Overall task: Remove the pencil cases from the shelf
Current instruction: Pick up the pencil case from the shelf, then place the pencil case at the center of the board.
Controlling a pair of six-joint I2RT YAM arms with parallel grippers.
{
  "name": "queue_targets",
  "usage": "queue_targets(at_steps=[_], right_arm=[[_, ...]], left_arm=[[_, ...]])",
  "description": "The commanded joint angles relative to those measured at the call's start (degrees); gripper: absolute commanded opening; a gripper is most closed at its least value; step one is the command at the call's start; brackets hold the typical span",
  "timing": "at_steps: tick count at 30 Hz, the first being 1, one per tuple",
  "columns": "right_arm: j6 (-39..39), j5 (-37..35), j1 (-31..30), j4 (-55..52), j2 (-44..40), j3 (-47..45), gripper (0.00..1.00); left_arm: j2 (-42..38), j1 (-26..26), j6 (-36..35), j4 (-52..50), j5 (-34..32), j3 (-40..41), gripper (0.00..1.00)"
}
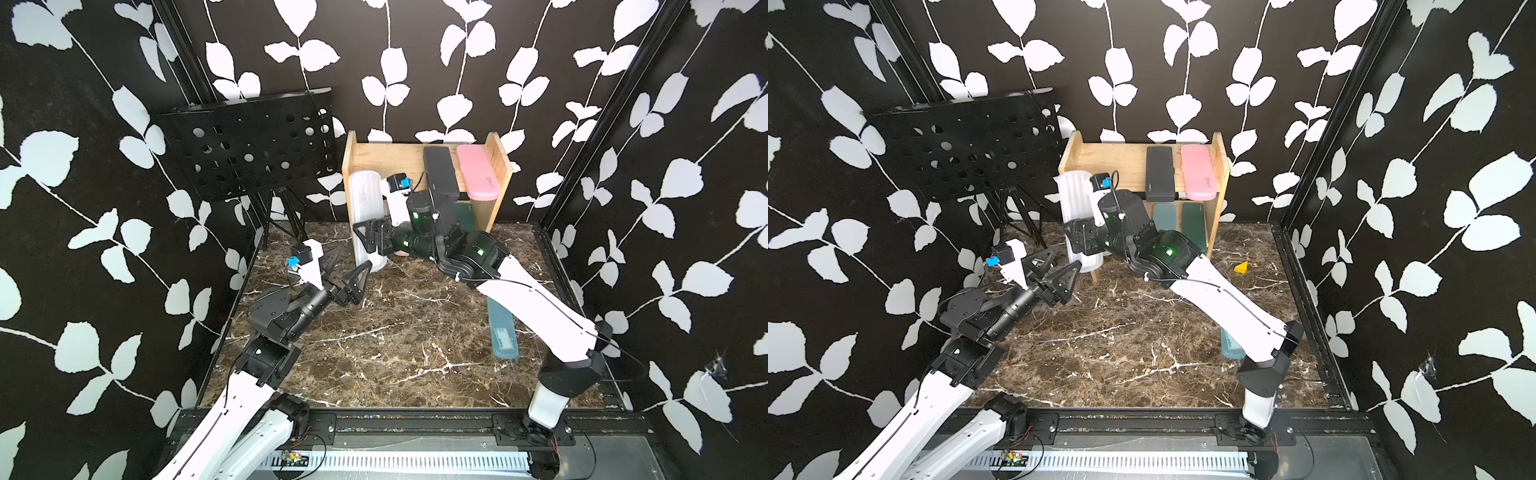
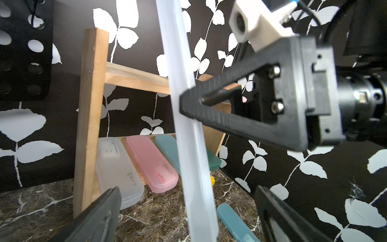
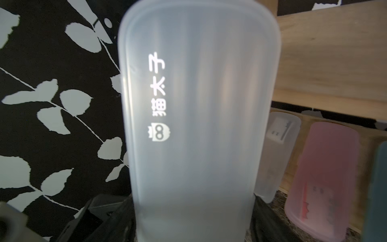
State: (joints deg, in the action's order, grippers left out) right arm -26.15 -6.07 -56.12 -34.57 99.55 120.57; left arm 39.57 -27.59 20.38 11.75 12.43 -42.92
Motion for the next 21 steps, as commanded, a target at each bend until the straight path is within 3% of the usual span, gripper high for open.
queue_targets(at_steps=[1, 8, 12, 21], right_arm=[[1.2, -3.5, -0.2, -2.7, -8.3, -9.8, 0.63], [-8.0, -5.9, 1.7, -5.2, -23.8, -38.1, 0.62], [-13.4, 1.4, 8.7, -6.0, -28.2, -52.5, 0.6], [-8.3, 4.8, 19.9, -10.9, -24.3, -61.4, 0.6]], left_arm=[[-1.4, 0.1, -1.4, -1.9, -3.1, -1.4, 0.99], [-2.1, 0.1, -3.5, -5.6, -7.5, -3.5, 0.99], [-0.5, 0.1, -3.3, -6.8, -7.1, -4.2, 0.99], [1.3, 0.1, -2.3, -6.6, -6.8, -3.7, 0.99]])
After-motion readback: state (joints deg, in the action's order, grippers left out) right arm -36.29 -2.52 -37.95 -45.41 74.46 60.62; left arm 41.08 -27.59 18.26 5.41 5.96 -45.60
